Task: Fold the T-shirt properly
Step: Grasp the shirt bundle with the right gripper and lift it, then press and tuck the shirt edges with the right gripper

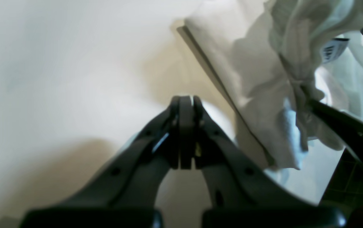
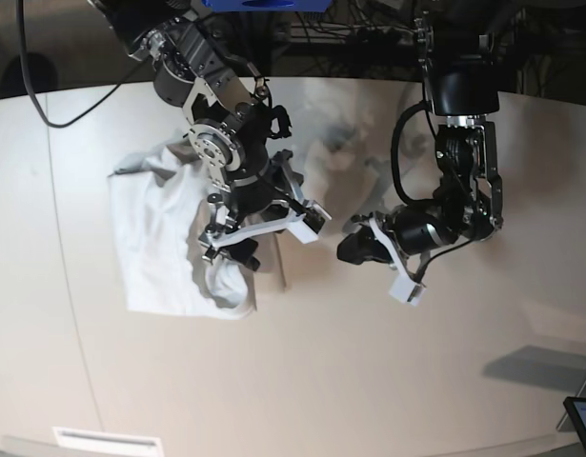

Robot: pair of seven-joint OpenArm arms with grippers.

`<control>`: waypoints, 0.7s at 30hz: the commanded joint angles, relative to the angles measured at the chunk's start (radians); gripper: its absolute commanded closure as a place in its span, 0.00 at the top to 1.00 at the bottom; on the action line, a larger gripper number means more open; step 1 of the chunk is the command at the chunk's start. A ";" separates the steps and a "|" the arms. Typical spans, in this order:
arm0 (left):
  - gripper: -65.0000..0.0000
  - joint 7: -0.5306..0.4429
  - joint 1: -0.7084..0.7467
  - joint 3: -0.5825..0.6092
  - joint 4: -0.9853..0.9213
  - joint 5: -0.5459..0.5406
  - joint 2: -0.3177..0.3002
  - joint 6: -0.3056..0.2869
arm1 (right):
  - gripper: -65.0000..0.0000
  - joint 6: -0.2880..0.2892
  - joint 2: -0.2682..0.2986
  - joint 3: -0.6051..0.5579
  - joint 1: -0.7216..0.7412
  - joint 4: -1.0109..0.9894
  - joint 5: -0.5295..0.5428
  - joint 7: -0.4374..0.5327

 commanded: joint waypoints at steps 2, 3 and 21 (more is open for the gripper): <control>0.00 -0.019 -0.024 -0.003 0.015 -0.020 -0.009 -0.005 | 0.66 -0.013 -0.010 0.026 -0.004 0.064 -0.028 0.073; 0.00 -0.019 -0.024 -0.003 0.015 -0.020 -0.009 -0.005 | 0.66 -0.013 -0.010 0.054 -0.007 0.084 -0.028 0.094; 0.00 -0.021 0.026 -0.074 0.024 -0.023 -0.072 -0.005 | 0.02 0.142 -0.016 0.484 0.034 0.084 0.209 0.044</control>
